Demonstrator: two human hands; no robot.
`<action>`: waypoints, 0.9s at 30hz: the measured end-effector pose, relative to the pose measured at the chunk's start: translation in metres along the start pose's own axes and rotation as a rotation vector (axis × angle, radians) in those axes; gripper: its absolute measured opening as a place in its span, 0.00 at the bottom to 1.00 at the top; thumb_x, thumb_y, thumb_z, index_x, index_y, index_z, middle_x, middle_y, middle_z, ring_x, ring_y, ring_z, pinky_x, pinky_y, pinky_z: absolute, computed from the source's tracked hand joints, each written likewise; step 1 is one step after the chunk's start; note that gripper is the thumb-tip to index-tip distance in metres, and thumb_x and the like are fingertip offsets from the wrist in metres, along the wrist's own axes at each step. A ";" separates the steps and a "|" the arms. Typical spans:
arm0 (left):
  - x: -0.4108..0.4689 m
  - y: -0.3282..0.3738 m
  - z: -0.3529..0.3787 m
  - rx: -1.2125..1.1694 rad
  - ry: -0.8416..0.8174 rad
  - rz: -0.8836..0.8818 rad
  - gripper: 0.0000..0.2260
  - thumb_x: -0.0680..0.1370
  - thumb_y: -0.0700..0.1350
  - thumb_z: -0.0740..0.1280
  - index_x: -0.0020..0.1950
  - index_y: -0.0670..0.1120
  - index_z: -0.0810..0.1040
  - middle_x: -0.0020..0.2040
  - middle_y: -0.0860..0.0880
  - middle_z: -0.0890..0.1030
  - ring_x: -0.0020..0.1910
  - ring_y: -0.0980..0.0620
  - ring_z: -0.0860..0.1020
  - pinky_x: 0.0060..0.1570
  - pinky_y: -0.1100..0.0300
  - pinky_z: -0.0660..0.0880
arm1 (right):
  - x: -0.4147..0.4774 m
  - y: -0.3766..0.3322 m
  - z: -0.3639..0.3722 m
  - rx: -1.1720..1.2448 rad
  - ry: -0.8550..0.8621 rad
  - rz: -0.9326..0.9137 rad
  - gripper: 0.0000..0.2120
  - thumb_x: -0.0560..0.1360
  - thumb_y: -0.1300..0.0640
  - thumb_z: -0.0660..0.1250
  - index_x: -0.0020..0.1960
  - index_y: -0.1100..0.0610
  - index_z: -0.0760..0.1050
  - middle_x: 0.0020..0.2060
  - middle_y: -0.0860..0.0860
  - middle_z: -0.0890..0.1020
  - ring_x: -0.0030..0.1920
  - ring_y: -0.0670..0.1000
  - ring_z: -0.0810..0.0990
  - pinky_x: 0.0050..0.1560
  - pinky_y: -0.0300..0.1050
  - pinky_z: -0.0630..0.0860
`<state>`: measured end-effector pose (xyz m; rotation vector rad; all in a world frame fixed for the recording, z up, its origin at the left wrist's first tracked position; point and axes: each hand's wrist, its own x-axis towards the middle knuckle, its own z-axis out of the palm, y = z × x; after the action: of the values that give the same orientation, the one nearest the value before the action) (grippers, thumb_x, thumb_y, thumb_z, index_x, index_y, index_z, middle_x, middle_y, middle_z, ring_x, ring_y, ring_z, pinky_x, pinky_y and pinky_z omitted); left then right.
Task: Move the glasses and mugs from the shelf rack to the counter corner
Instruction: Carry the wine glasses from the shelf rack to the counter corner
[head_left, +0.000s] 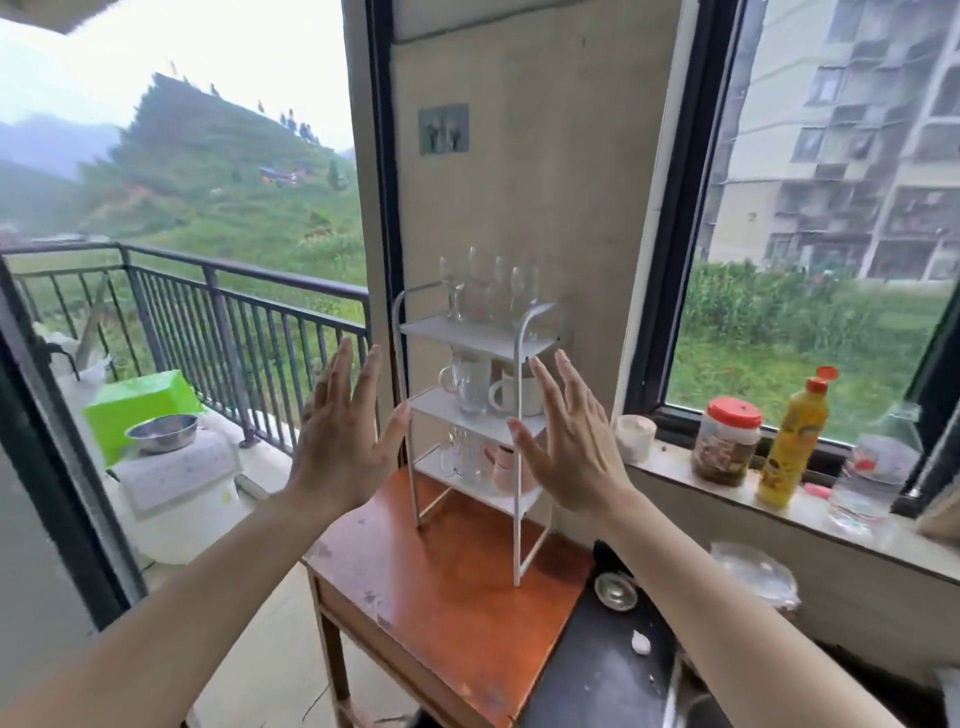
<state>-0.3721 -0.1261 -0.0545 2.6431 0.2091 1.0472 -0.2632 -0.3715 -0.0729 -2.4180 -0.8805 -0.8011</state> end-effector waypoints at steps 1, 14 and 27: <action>0.013 -0.013 0.010 -0.028 -0.007 0.009 0.34 0.79 0.63 0.52 0.81 0.50 0.53 0.82 0.44 0.49 0.81 0.44 0.50 0.75 0.40 0.56 | 0.012 -0.002 0.012 -0.017 0.003 0.000 0.35 0.80 0.37 0.54 0.81 0.49 0.46 0.80 0.59 0.53 0.77 0.60 0.61 0.73 0.53 0.58; 0.226 -0.105 0.102 -0.305 -0.154 0.264 0.34 0.81 0.57 0.61 0.82 0.50 0.49 0.82 0.45 0.47 0.80 0.44 0.51 0.75 0.45 0.56 | 0.182 0.002 0.082 -0.183 0.107 0.293 0.34 0.80 0.41 0.59 0.81 0.50 0.50 0.79 0.60 0.54 0.75 0.62 0.63 0.71 0.57 0.63; 0.353 -0.081 0.197 -0.328 -0.252 0.102 0.39 0.79 0.56 0.65 0.81 0.52 0.43 0.82 0.43 0.44 0.80 0.41 0.51 0.73 0.46 0.59 | 0.275 0.064 0.097 -0.009 -0.004 0.589 0.36 0.76 0.34 0.61 0.79 0.40 0.50 0.75 0.56 0.61 0.73 0.58 0.66 0.72 0.55 0.64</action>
<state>0.0169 -0.0072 0.0105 2.4700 -0.1420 0.6963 -0.0109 -0.2426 0.0212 -2.4825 -0.1333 -0.5671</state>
